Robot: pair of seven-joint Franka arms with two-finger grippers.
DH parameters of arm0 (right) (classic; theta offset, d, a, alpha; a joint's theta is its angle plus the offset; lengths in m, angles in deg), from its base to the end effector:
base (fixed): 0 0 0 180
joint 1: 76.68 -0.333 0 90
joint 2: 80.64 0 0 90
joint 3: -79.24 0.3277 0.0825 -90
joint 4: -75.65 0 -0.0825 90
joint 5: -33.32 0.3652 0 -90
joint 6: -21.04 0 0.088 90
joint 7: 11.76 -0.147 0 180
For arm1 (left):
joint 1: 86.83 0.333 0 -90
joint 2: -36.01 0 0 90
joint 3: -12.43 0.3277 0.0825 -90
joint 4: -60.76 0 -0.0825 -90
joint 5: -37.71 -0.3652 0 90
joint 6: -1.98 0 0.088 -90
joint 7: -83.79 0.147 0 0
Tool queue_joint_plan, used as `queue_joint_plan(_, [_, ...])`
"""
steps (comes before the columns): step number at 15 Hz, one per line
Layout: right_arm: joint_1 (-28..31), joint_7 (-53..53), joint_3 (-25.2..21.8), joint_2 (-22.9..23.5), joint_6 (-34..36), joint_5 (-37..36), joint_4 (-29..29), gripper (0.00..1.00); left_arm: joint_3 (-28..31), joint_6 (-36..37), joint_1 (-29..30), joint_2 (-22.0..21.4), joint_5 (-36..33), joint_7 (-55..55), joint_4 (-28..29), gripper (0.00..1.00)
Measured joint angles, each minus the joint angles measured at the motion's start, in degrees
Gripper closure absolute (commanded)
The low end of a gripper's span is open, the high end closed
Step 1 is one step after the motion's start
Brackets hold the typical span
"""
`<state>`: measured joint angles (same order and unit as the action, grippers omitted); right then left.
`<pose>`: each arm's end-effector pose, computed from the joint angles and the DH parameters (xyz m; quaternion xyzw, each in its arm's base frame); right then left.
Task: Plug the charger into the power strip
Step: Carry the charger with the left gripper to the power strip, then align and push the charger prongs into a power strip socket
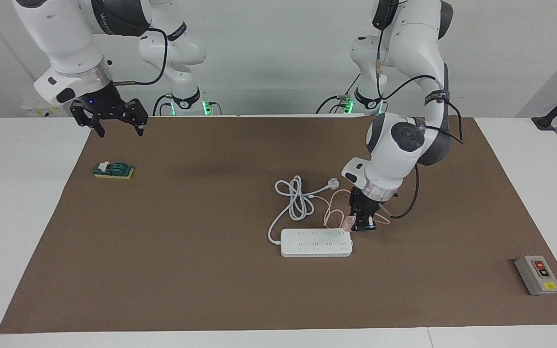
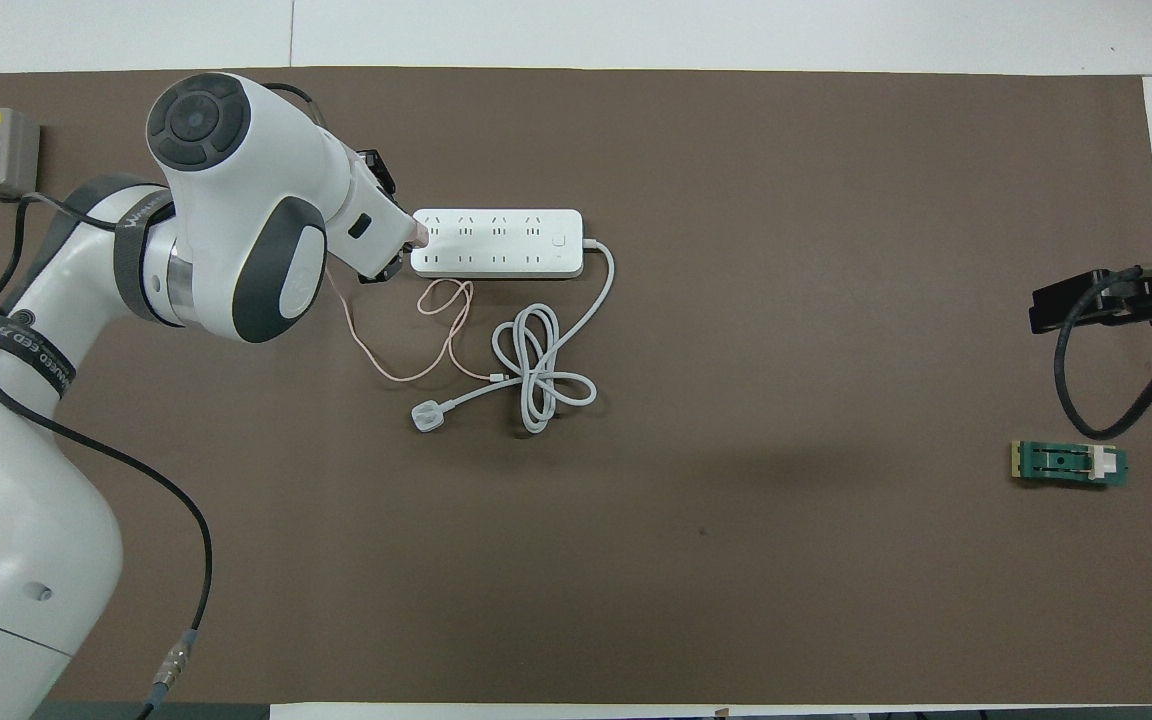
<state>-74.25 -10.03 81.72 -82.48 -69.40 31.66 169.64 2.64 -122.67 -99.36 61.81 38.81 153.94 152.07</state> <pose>0.5236 -0.0034 0.5824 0.9996 0.0158 -0.0152 0.0150 0.6393 -0.2486 0.3689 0.7007 -0.7087 0.0809 0.0129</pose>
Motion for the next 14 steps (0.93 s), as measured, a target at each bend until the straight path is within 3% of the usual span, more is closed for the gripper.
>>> queue_joint_plan(14, [0.01, -2.31, 1.33, 0.00, -0.71, 1.29, -0.04, 0.00, 0.08, -3.40, -0.38, 0.34, -0.97, -1.72, 2.99, 1.00])
